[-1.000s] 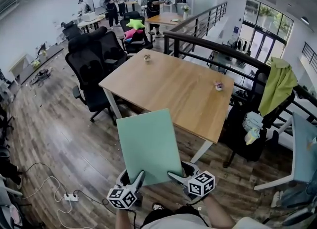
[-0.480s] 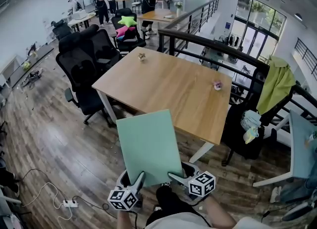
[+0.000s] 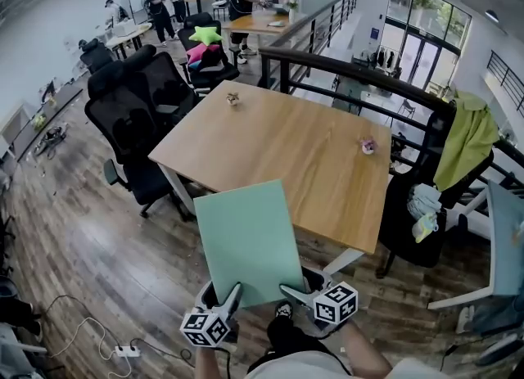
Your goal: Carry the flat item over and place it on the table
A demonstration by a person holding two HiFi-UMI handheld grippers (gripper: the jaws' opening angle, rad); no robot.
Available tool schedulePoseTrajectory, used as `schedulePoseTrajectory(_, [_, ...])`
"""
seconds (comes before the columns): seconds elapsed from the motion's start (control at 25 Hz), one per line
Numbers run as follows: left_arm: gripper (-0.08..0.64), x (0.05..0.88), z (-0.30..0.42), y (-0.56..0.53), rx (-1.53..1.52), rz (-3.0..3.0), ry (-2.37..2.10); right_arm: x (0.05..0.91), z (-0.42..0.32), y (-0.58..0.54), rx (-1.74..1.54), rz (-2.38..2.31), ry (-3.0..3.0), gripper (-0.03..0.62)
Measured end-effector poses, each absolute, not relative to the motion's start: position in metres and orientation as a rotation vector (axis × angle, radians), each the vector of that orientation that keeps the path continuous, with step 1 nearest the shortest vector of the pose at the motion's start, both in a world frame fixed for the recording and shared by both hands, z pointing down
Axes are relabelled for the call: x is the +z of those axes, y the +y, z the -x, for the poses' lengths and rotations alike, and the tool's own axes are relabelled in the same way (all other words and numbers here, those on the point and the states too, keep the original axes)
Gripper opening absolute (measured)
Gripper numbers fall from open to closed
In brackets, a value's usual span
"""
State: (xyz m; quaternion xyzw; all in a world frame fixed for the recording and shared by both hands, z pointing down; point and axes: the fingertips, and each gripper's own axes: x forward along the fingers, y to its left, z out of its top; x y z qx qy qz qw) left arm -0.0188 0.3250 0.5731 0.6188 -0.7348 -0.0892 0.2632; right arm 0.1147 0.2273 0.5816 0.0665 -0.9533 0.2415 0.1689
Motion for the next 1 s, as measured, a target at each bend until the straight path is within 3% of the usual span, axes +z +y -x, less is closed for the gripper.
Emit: schedulePoseTrajectory(1.0, [0.339, 0.577, 0.06, 0.164, -0.12, -1.765, -1.842, 0.589, -0.084, 0.084, 0.76, -0.346, -2.728, 0.356])
